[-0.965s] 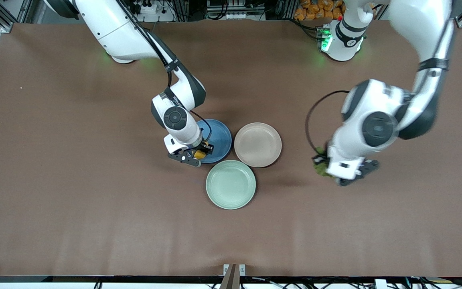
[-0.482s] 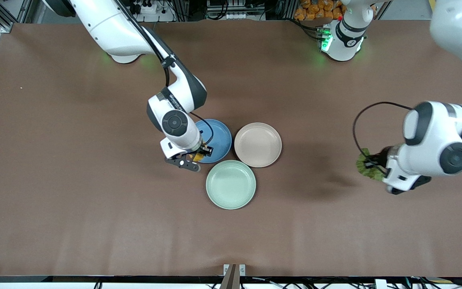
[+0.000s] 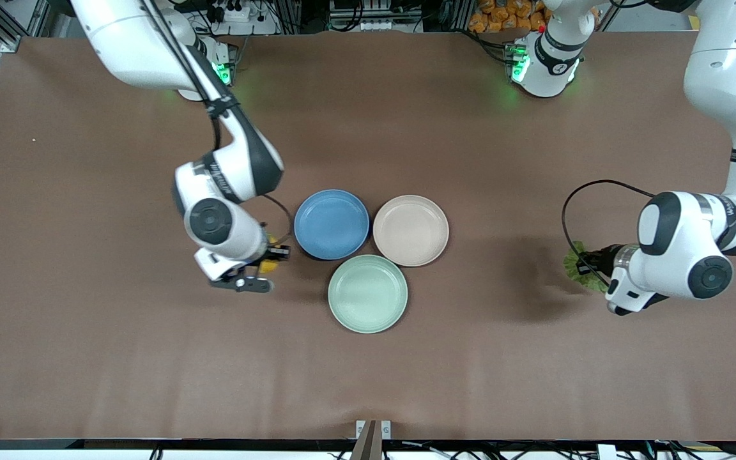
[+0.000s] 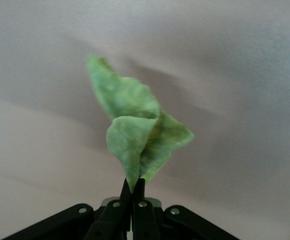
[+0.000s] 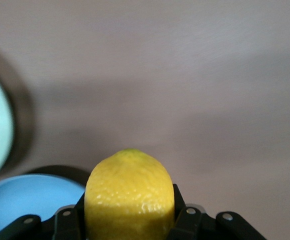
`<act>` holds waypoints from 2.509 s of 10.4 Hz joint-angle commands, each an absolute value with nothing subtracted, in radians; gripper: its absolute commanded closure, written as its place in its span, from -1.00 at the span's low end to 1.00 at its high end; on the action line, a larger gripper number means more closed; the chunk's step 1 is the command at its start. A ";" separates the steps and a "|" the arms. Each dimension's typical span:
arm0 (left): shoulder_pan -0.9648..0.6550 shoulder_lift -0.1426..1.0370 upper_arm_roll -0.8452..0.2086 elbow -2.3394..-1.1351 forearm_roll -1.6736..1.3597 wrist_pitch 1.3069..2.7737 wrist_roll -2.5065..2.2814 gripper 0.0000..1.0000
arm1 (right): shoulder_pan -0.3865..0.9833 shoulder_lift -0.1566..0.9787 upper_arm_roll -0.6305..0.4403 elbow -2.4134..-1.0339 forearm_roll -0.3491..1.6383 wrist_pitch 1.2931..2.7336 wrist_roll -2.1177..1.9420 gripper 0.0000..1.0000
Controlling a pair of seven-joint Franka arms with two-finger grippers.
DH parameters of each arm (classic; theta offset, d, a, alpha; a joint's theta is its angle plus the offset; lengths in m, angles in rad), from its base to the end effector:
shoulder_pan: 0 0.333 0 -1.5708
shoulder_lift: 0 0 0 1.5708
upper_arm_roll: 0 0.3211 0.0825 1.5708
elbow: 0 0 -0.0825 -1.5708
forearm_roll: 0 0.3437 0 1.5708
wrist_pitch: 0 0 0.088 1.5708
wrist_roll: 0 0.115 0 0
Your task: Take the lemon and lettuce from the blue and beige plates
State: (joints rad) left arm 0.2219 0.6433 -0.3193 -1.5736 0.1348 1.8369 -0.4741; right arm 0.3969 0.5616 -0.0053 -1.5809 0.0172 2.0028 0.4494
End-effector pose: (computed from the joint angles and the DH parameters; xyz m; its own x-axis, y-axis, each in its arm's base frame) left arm 0.6235 -0.0220 0.2748 0.8814 0.3321 -0.3359 0.3234 -0.9426 -0.0833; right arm 0.5961 0.2479 0.3181 0.9891 -0.0681 -0.1305 -0.0621 -0.9968 0.0500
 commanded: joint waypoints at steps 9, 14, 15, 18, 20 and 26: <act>0.205 0.583 -0.334 -1.548 0.097 1.818 -0.502 -1.00 | 0.319 0.437 -0.270 -1.946 0.026 2.299 -0.221 0.25; 0.161 0.349 -0.353 -1.548 0.113 1.775 -0.495 -1.00 | 0.301 0.482 -0.265 -2.036 0.130 2.440 -0.219 0.13; 0.164 0.303 -0.356 -1.548 0.115 1.773 -0.467 -1.00 | 0.305 0.504 -0.261 -2.034 0.182 2.457 -0.221 0.11; 0.166 0.189 -0.397 -1.548 0.115 1.721 -0.416 -1.00 | 0.319 0.537 -0.258 -2.031 0.195 2.493 -0.221 -0.05; 0.170 0.122 -0.400 -1.548 0.106 1.688 -0.343 -1.00 | 0.321 0.538 -0.258 -2.028 0.198 2.493 -0.209 -0.99; 0.102 -0.020 -0.284 -1.580 0.094 1.637 -0.207 -1.00 | 0.321 0.442 -0.259 -1.907 0.196 2.264 -0.163 -1.00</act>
State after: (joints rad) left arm 0.1454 0.0193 -0.3625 -1.5525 0.1129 1.6429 -0.2680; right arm 0.3259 0.4991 -0.2579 -1.9138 0.1762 2.3178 -0.1698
